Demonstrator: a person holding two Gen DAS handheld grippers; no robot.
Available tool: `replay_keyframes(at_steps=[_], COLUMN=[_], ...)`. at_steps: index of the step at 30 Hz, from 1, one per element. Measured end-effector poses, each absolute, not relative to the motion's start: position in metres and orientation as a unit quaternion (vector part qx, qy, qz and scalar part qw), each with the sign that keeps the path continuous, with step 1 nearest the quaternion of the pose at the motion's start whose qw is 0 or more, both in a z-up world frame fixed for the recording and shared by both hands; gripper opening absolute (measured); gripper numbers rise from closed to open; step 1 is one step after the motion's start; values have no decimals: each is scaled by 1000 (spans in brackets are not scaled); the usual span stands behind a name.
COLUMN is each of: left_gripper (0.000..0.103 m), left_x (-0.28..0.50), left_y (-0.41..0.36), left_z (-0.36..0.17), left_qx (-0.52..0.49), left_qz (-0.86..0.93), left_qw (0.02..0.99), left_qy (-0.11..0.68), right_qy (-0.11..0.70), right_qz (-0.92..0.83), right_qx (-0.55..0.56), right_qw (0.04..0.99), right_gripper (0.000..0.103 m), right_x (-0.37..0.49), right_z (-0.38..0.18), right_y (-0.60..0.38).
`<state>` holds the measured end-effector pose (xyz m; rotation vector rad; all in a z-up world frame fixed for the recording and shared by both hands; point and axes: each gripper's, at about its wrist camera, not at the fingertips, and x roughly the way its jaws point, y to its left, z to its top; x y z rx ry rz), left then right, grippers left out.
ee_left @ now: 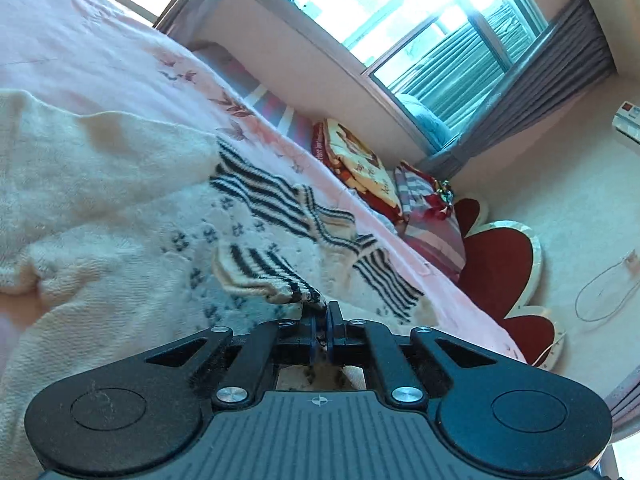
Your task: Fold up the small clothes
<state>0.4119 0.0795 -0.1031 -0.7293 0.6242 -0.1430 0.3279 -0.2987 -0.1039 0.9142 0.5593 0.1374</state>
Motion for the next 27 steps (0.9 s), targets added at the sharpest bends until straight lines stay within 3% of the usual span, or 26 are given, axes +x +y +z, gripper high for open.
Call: replay_keyframes(at_steps=[5, 10, 12, 14, 16, 17, 20, 27], left_gripper=[5, 5, 5, 5, 5, 5, 5, 5], left_x=[410, 407, 407, 406, 405, 401, 392, 400], left_y=[85, 84, 84, 83, 82, 82, 74, 72], left_z=[-112, -117, -119, -121, -121, -116, -100, -124], left_qx=[-339, -326, -326, -323, -316, -314, -272, -261], left_qz=[-61, -57, -55, -51, -46, -41, -40, -19], left_qw=[886, 890, 889, 889, 891, 897, 923, 910], left_qy=[309, 315, 317, 321, 322, 308, 270, 323], right_qy=[270, 278, 281, 290, 299, 298, 268, 307], right_qz=[57, 42, 39, 31, 25, 19, 22, 12], right_qx=[457, 435, 428, 414, 398, 386, 355, 321], right_qw=[846, 855, 858, 862, 867, 872, 895, 896], right_gripper=[57, 38, 36, 27, 10, 8, 7, 7], right_x=[346, 361, 364, 367, 370, 369, 360, 369], right_z=[-115, -115, -115, -116, -116, -114, -100, -109], right_y=[-307, -309, -309, -307, -307, -307, -303, -299])
